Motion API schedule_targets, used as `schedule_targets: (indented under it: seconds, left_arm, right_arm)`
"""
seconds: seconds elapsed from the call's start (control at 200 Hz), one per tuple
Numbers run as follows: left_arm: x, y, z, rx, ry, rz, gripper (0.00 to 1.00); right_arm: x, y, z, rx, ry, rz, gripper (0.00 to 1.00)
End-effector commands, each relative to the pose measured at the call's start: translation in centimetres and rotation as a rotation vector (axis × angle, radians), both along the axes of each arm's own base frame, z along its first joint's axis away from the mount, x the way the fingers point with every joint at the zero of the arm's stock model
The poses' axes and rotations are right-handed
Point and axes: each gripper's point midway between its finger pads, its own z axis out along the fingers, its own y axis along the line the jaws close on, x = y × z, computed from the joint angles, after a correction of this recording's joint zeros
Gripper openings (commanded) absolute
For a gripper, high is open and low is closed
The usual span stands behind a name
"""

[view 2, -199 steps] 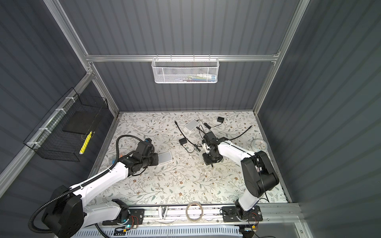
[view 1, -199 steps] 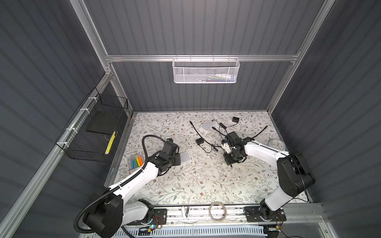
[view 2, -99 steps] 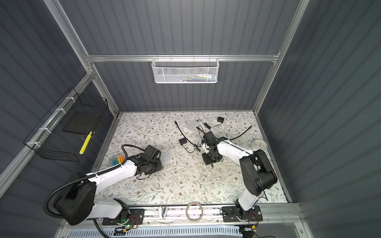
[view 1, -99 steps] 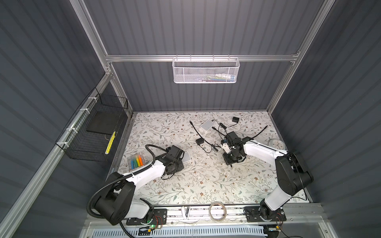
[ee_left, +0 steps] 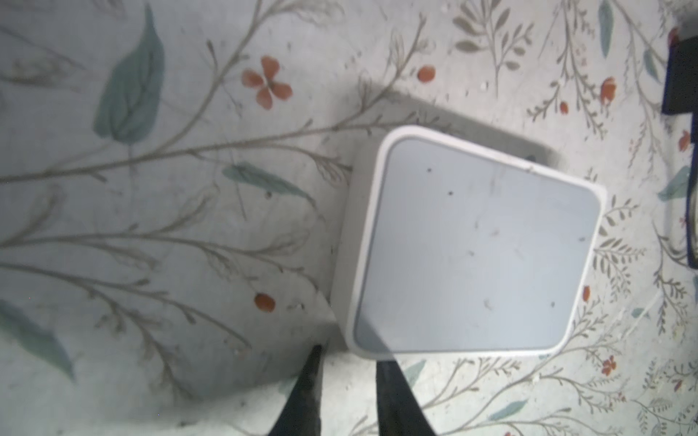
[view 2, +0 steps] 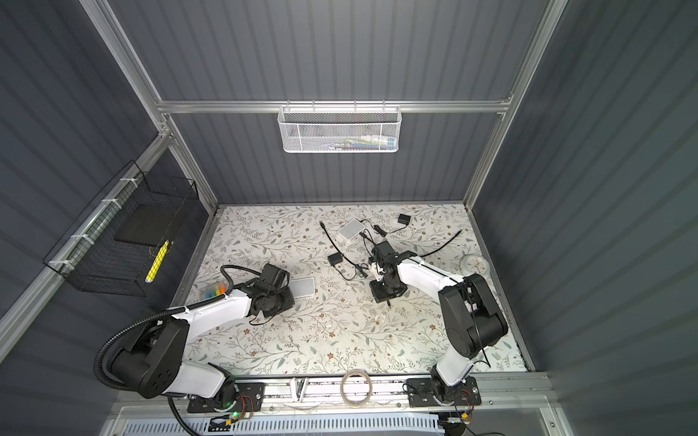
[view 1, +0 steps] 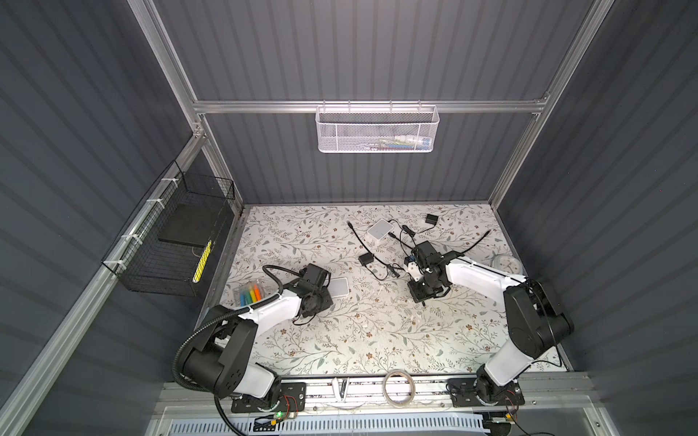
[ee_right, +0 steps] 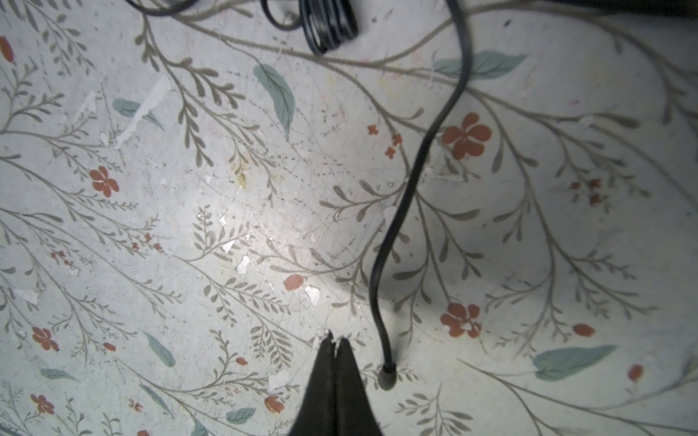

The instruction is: Insert the plug into the switch port

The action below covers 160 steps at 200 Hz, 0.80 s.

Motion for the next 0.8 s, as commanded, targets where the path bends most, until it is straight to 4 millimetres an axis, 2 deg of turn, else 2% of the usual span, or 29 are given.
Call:
schedule_targets:
  seconds: [0.0,0.22,0.325,0.455,0.575,0.795]
  left_arm:
    - [0.7,0.6,-1.0,0.032,0.024,-0.046,0.26]
    - [3.9,1.1,-1.1,0.050,-0.008,-0.072,0.27]
    - [5.6,0.6,-1.5,0.052,-0.014,-0.102,0.27]
    - [7.5,0.8,-1.0,0.075,-0.044,-0.127,0.27]
    - [8.6,1.6,1.5,0.132,-0.100,-0.167,0.28]
    - [9.0,3.1,9.0,0.224,-0.281,-0.210,0.33]
  right_arm:
    - [-0.5,-0.1,0.0,0.010,0.011,-0.009,0.00]
    - [-0.8,-0.2,-0.1,0.011,0.012,-0.013,0.00]
    - [-0.9,-0.2,-0.2,0.017,0.017,-0.015,0.00]
    - [-1.2,-0.3,-0.1,0.019,0.017,-0.022,0.00]
    - [-1.2,-0.1,0.7,0.042,0.000,-0.022,0.00]
    - [-0.7,-0.8,1.4,0.039,-0.020,-0.037,0.00]
